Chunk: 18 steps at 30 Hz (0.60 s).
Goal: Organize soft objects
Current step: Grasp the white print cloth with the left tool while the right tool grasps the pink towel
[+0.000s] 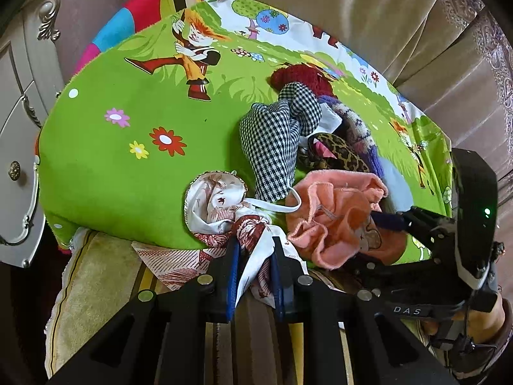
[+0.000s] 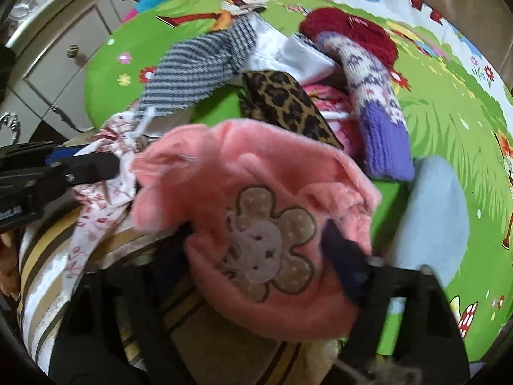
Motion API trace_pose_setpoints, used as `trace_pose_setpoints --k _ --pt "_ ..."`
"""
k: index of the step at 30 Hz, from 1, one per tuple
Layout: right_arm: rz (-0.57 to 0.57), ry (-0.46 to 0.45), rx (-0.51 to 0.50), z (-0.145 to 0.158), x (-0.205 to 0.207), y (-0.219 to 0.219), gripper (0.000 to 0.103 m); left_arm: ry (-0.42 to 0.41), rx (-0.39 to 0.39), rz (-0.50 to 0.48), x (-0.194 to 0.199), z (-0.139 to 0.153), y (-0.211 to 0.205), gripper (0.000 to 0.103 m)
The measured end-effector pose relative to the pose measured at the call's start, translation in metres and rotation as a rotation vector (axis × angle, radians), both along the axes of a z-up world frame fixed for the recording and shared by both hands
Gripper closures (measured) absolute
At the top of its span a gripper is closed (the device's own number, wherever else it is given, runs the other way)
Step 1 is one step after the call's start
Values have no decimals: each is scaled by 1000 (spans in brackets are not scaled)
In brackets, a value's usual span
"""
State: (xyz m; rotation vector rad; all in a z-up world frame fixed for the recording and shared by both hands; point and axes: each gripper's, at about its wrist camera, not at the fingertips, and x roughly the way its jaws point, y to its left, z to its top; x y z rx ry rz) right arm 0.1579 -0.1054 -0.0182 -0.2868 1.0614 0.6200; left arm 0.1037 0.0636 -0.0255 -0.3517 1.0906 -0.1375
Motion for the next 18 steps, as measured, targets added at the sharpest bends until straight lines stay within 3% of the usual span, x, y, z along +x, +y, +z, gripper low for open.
trace_pose_setpoints --k 2,4,7,18 --pt "14 -1 11 2 -5 1 47 -5 7 2 -1 2 -1 84" --pt "24 1 29 4 -8 1 68 -9 17 4 -2 3 -2 85" --pt "22 0 51 7 -13 -2 86 -23 33 8 -4 8 -4 85" --pt "7 -64 117 30 -51 -25 91 -107 90 47 -20 32 -6 88"
